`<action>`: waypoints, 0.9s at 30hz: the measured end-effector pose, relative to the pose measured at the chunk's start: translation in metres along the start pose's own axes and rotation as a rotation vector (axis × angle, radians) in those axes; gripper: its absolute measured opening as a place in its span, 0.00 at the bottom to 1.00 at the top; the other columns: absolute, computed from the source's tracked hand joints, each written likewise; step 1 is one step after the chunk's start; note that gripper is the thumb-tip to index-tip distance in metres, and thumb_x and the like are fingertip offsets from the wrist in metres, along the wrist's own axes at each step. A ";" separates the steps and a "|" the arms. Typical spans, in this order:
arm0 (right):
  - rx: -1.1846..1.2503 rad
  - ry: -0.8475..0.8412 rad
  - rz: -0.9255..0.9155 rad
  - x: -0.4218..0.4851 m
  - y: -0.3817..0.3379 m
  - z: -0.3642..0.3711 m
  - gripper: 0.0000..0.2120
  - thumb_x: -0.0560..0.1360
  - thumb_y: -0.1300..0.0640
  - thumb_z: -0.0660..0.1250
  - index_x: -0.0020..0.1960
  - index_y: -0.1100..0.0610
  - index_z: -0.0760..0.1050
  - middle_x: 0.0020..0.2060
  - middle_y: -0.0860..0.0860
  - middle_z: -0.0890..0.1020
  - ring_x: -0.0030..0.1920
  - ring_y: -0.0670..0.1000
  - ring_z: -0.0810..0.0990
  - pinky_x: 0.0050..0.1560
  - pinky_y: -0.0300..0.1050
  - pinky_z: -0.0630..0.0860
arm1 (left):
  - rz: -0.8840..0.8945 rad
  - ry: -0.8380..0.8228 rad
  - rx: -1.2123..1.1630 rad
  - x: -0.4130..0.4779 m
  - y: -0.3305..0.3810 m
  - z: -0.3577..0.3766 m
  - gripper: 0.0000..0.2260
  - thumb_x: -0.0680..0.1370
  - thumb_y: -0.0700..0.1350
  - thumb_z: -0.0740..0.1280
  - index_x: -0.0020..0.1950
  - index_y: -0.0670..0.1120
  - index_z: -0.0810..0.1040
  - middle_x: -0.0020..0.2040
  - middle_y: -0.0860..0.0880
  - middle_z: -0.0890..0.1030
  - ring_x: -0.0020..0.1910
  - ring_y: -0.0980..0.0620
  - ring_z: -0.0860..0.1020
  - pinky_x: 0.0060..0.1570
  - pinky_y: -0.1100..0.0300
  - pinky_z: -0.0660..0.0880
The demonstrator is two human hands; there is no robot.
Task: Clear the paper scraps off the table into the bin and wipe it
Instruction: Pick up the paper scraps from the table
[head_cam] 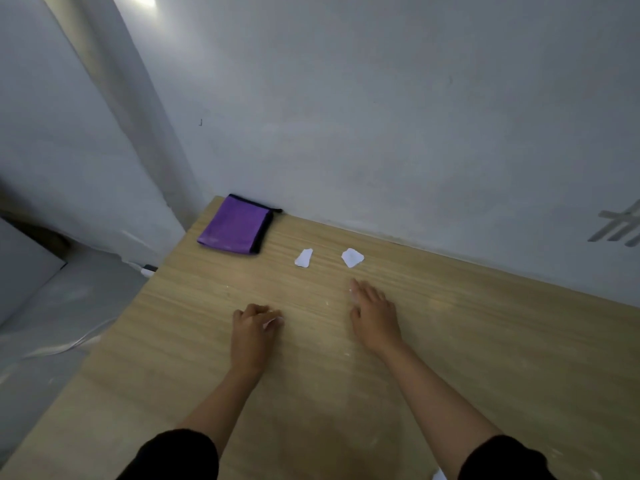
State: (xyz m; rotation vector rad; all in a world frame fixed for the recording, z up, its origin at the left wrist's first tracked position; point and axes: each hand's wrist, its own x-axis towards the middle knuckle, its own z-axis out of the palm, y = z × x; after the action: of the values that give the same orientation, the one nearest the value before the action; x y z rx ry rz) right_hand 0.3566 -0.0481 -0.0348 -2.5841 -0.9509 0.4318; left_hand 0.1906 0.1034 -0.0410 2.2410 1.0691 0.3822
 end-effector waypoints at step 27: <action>-0.075 0.195 -0.014 0.099 -0.017 0.008 0.08 0.76 0.62 0.61 0.53 0.62 0.73 0.55 0.58 0.75 0.56 0.59 0.69 0.58 0.48 0.65 | 0.168 -0.268 -0.129 0.124 0.054 0.037 0.04 0.76 0.35 0.63 0.44 0.35 0.76 0.52 0.39 0.78 0.54 0.44 0.76 0.55 0.57 0.73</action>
State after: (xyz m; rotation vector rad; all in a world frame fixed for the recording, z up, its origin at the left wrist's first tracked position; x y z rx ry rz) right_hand 0.4156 0.0317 -0.0504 -2.6263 -0.9321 0.1388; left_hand 0.3194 0.1582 -0.0349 2.1979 0.7011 0.2059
